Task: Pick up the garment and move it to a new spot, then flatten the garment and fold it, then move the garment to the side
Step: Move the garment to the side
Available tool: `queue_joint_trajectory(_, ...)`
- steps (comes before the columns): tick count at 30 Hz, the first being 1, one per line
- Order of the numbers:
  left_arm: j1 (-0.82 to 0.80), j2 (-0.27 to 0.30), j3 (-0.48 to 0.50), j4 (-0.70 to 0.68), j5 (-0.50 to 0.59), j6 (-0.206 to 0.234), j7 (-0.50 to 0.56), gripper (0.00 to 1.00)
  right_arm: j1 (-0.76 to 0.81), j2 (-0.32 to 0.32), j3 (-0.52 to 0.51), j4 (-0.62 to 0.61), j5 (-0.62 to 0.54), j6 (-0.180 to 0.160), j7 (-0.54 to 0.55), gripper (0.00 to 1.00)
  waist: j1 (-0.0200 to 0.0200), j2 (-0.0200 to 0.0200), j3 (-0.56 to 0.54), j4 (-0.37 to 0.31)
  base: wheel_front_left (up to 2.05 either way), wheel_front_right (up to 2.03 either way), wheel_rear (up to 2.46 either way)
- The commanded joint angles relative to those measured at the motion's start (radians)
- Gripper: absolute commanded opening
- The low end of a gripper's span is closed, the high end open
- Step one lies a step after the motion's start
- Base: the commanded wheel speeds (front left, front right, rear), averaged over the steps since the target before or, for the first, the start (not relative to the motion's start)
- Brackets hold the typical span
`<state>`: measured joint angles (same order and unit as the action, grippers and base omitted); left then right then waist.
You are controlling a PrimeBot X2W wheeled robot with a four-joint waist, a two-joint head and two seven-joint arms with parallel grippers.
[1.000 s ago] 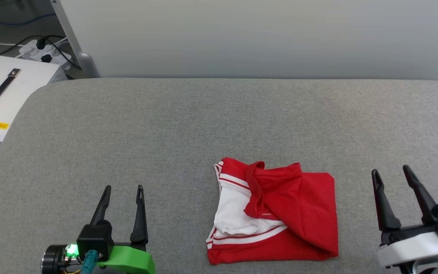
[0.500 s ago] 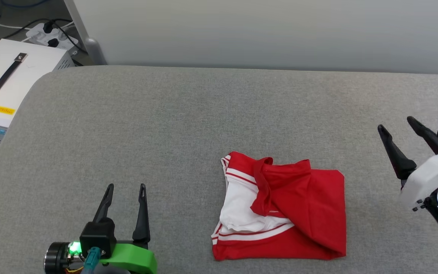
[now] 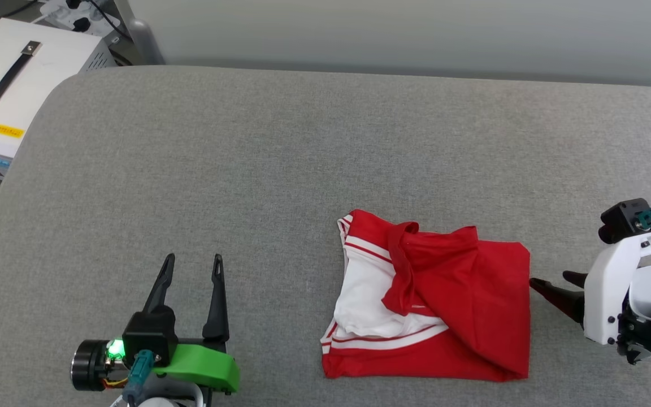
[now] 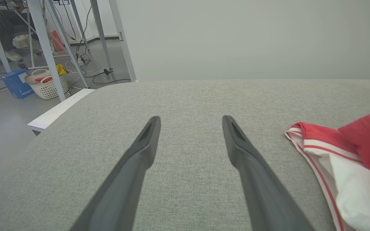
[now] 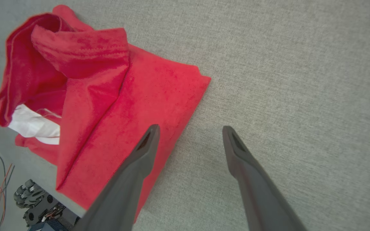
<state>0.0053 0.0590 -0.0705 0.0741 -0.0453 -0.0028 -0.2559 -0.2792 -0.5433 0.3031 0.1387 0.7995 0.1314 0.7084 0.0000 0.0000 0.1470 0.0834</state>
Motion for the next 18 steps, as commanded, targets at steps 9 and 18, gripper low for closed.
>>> queue_joint_trajectory(9,-0.059,-0.007,-0.011,0.003,-0.01,0.003,-0.006,1.0,-0.008,0.05,0.094,0.062,0.069,-0.001,0.012,1.0,0.0,0.0,0.085,0.035,0.0,0.0,0.0)
queue_joint_trajectory(18,-0.085,-0.008,-0.021,0.016,-0.018,0.007,-0.006,1.0,-0.011,0.064,0.181,0.118,0.072,-0.001,-0.096,0.29,0.0,0.0,0.103,0.05,0.0,0.0,0.0)
